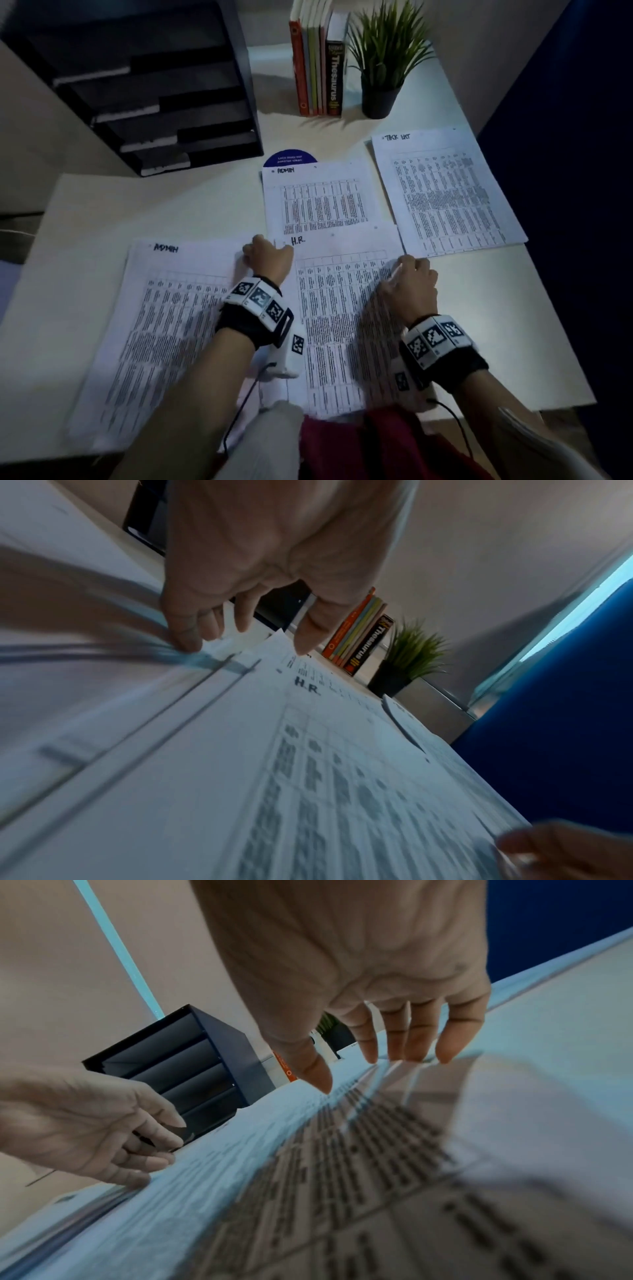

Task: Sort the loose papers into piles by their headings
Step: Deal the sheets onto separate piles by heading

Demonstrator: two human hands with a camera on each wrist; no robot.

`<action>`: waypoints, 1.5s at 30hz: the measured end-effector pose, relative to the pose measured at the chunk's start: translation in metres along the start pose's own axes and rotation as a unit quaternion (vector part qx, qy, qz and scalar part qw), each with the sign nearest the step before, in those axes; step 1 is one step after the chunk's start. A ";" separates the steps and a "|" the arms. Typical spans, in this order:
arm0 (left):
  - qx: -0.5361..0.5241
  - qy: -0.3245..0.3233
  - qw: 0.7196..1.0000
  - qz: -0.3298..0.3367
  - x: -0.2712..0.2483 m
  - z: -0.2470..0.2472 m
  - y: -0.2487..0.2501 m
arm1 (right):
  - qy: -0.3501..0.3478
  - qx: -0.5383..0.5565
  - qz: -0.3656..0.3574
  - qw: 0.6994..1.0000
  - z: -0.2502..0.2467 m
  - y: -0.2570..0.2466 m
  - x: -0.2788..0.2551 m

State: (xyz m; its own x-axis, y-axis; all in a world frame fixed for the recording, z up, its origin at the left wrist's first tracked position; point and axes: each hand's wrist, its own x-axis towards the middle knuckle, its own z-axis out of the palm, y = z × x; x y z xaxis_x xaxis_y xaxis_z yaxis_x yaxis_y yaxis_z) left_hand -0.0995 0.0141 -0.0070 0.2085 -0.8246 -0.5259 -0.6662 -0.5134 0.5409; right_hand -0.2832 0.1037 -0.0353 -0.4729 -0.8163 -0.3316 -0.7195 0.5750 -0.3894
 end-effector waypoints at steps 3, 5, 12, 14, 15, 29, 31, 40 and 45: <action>0.044 -0.034 0.998 0.017 -0.017 0.007 -0.004 | -0.009 0.022 0.035 0.999 0.006 -0.015 -0.005; 0.061 -0.044 0.997 0.029 -0.020 0.009 -0.005 | -0.010 0.026 0.041 0.999 0.006 -0.022 -0.005; -0.028 -0.051 0.994 0.088 -0.007 -0.019 -0.016 | -0.012 -0.030 0.036 0.999 -0.001 -0.048 -0.016; -0.072 -0.021 0.990 0.118 0.005 -0.039 -0.027 | -0.015 -0.028 -0.025 0.999 0.000 -0.071 -0.024; -0.079 -0.005 0.989 0.128 0.013 -0.051 -0.033 | -0.018 -0.025 -0.060 0.998 0.003 -0.086 -0.028; 0.118 -0.005 0.992 0.053 0.090 -0.161 -0.127 | -0.142 -0.125 -0.166 0.968 0.103 -0.204 -0.075; 0.116 -0.004 0.990 0.079 0.094 -0.161 -0.132 | -0.121 -0.135 -0.156 0.971 0.109 -0.203 -0.074; -0.092 0.061 0.966 0.233 0.092 -0.171 -0.145 | -0.108 -0.179 -0.121 0.970 0.104 -0.221 -0.067; -0.218 0.015 0.955 0.203 0.082 -0.172 -0.154 | -0.017 -0.207 -0.176 0.962 0.104 -0.228 -0.073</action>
State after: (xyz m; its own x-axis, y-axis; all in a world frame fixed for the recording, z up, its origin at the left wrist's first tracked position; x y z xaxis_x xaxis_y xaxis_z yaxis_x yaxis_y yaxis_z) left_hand 0.1433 -0.0147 -0.0206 0.0214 -0.9798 -0.1989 -0.3372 -0.1944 0.9212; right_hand -0.0318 0.0382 -0.0114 -0.1503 -0.9501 -0.2733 -0.9765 0.1858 -0.1088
